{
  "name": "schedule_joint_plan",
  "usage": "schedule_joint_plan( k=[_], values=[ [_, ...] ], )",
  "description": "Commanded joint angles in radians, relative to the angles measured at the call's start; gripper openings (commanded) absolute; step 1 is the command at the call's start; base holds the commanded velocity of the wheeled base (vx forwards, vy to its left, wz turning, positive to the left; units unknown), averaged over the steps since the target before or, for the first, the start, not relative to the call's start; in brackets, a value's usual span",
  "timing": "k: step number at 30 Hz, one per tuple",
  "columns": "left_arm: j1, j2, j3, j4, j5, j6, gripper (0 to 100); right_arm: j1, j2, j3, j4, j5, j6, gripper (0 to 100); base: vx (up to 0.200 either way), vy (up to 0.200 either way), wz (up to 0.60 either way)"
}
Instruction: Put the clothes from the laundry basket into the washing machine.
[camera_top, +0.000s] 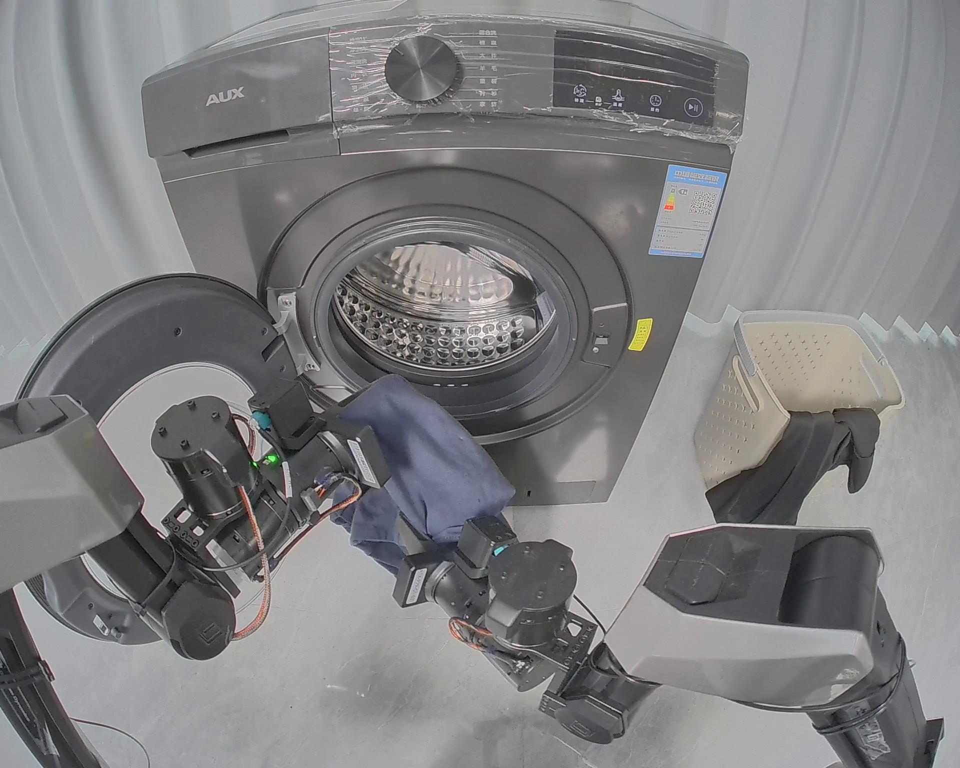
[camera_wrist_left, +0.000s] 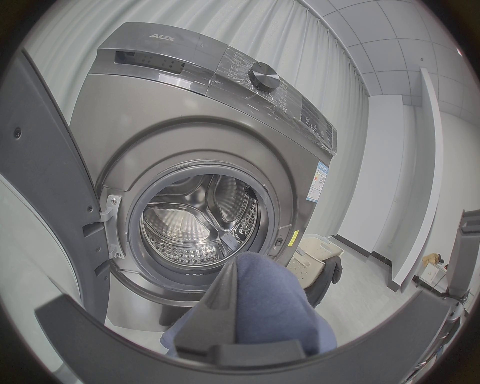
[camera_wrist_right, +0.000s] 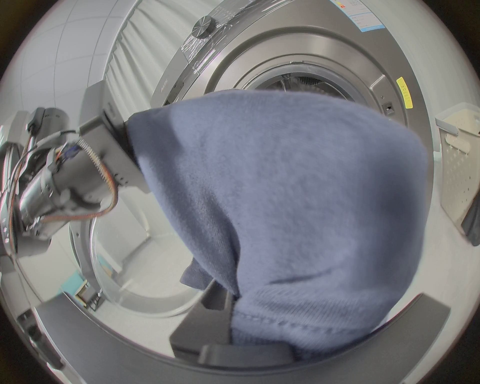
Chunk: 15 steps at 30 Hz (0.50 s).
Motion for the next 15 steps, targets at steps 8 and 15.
schedule_joint_plan(
  k=[8,15],
  values=[
    [0.023,-0.004,-0.001,-0.003,0.007,-0.001,0,-0.107,-0.226,0.275,0.016,0.026,-0.121,0,0.0,0.0,0.0],
    [0.021,0.002,0.011,-0.003,0.007,-0.001,0,-0.193,-0.285,0.328,0.004,0.092,-0.159,0,0.0,0.0,0.0]
  ],
)
